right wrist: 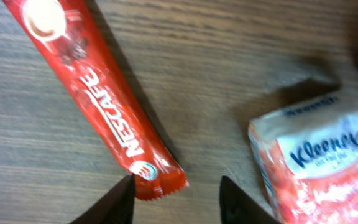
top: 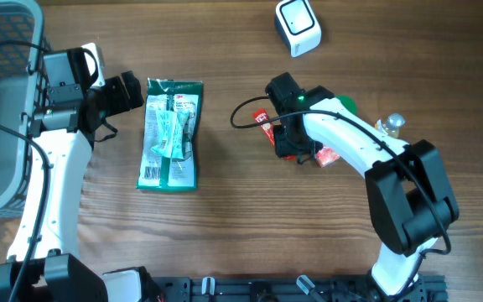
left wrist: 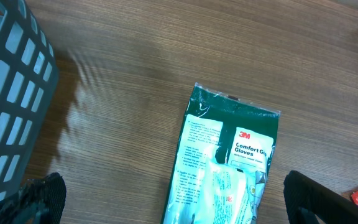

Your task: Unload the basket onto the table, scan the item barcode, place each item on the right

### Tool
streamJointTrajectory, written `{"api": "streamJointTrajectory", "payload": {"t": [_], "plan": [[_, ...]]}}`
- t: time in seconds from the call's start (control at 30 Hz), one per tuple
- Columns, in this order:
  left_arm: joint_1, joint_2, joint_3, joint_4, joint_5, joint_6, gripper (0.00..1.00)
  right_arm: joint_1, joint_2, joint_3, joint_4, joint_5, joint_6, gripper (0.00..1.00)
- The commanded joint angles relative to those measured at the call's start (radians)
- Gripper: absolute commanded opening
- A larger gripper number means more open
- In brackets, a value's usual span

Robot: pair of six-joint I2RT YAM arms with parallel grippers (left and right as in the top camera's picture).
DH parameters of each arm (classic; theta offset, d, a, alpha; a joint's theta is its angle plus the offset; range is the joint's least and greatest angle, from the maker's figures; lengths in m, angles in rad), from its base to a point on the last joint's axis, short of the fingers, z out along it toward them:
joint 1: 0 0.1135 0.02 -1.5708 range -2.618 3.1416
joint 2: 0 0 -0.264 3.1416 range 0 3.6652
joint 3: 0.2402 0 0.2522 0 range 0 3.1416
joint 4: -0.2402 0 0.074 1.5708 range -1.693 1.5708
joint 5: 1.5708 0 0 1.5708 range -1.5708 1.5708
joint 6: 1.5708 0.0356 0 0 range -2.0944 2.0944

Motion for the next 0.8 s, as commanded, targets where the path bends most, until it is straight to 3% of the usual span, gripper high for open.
{"api": "streamJointTrajectory", "payload": {"t": [0.0, 0.4, 0.77], "plan": [[0.004, -0.014, 0.014, 0.002, 0.008, 0.015, 1.00, -0.001, 0.015, -0.048, 0.083, -0.033, -0.063, 0.40], [0.004, -0.014, 0.014, 0.002, 0.008, 0.015, 1.00, -0.001, 0.016, -0.179, 0.253, -0.032, -0.072, 0.27], [0.004, -0.014, 0.014, 0.002, 0.008, 0.015, 1.00, -0.002, 0.014, -0.165, 0.251, -0.047, -0.077, 0.29]]}}
